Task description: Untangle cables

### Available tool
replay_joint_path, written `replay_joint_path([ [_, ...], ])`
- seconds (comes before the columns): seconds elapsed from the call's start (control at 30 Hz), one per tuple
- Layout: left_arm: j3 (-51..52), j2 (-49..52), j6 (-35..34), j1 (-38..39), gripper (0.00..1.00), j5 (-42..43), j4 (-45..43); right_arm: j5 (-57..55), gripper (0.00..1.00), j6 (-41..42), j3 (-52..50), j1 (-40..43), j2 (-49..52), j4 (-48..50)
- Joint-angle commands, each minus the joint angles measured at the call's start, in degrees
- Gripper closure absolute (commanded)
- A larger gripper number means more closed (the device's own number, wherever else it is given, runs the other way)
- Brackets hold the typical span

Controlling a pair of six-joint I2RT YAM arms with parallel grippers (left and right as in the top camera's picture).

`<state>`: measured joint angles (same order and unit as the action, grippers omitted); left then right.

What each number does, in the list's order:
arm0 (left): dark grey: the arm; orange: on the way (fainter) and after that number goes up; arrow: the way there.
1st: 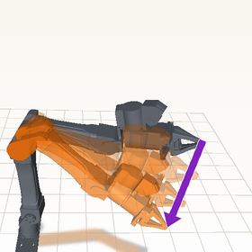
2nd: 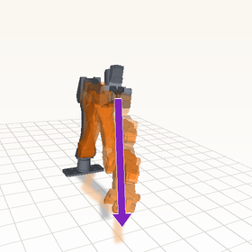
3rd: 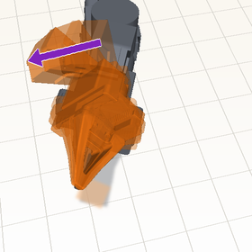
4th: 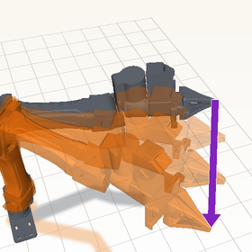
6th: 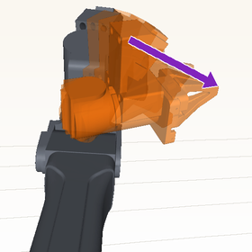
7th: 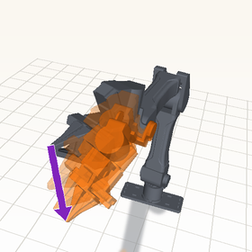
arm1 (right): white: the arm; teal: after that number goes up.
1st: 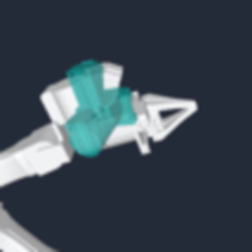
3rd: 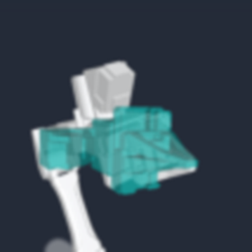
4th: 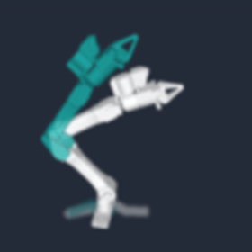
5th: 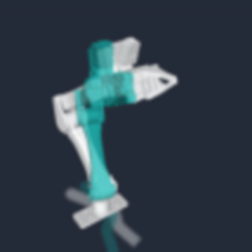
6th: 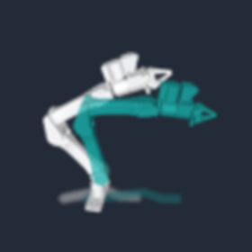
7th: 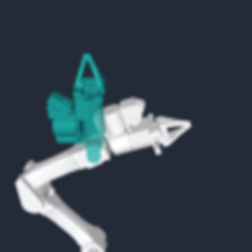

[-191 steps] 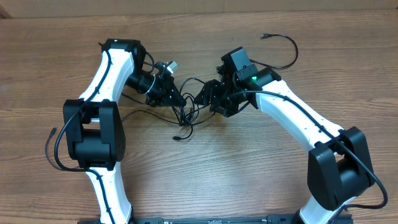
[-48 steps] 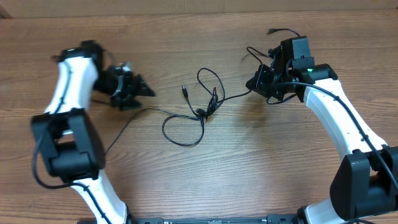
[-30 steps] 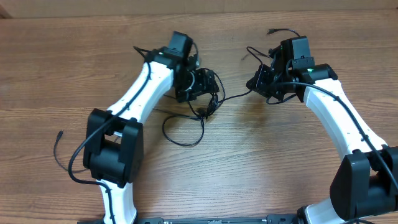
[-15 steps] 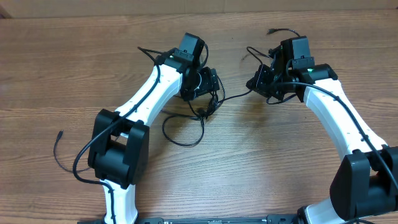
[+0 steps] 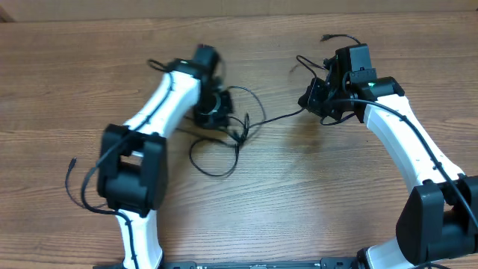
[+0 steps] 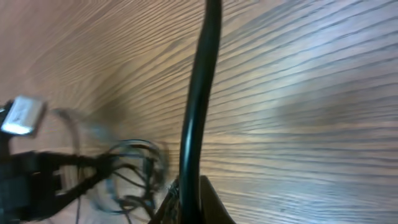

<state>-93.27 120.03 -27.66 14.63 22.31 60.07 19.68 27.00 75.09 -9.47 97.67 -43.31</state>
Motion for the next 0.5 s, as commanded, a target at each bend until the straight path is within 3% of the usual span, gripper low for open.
replay_joint_path([
  [0.0,-0.66,0.66,10.82,-5.33,0.96,1.33,4.13,-6.67,0.96,-0.04,1.44,0.22,-1.11,-0.09],
  [0.2,-0.66,0.66,17.55,-11.93,0.96,-0.07,9.22,-9.73,0.96,-0.04,1.44,0.24,-1.11,-0.15],
  [0.47,-0.63,0.66,13.79,-17.94,0.96,-14.80,12.15,-16.31,0.96,0.17,1.44,0.50,-1.11,-0.83],
])
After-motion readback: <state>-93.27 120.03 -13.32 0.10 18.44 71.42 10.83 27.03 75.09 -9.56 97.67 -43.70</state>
